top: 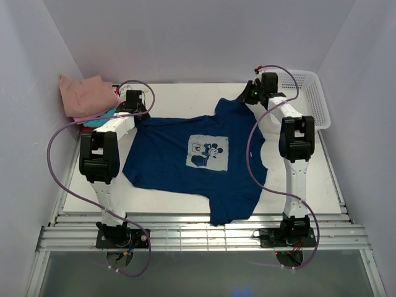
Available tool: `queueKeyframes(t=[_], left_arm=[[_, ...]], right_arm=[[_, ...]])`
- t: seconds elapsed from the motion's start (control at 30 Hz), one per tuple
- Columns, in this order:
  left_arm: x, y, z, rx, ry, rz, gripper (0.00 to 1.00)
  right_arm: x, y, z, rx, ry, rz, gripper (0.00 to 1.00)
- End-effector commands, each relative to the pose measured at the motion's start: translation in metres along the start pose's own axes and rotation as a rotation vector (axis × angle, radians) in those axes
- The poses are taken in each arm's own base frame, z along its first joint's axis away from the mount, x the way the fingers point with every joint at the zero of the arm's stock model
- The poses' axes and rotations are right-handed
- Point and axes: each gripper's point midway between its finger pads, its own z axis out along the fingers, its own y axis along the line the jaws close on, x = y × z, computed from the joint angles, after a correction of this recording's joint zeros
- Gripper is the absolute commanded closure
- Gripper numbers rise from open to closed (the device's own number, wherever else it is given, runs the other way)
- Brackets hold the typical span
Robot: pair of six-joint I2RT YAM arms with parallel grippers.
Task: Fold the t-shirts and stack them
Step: Fold the tshirt
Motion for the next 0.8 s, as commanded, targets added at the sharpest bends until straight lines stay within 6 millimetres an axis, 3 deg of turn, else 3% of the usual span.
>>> queueKeyframes(t=[0.0,0.57,0.77], left_arm=[[-0.007,0.003,0.003,-0.018,-0.014,0.0,0.47],[0.002,0.007,0.018,-0.048,-0.002,0.017,0.47],[0.002,0.006,0.026,-0.052,-0.001,0.027,0.53]], right_arm=[[-0.024,0.017,-0.014,-0.036,-0.048,-0.048,0.92],[-0.018,0.013,-0.01,-0.035,-0.036,-0.042,0.92],[-0.015,0.012,-0.01,-0.032,-0.03,-0.043,0.92]])
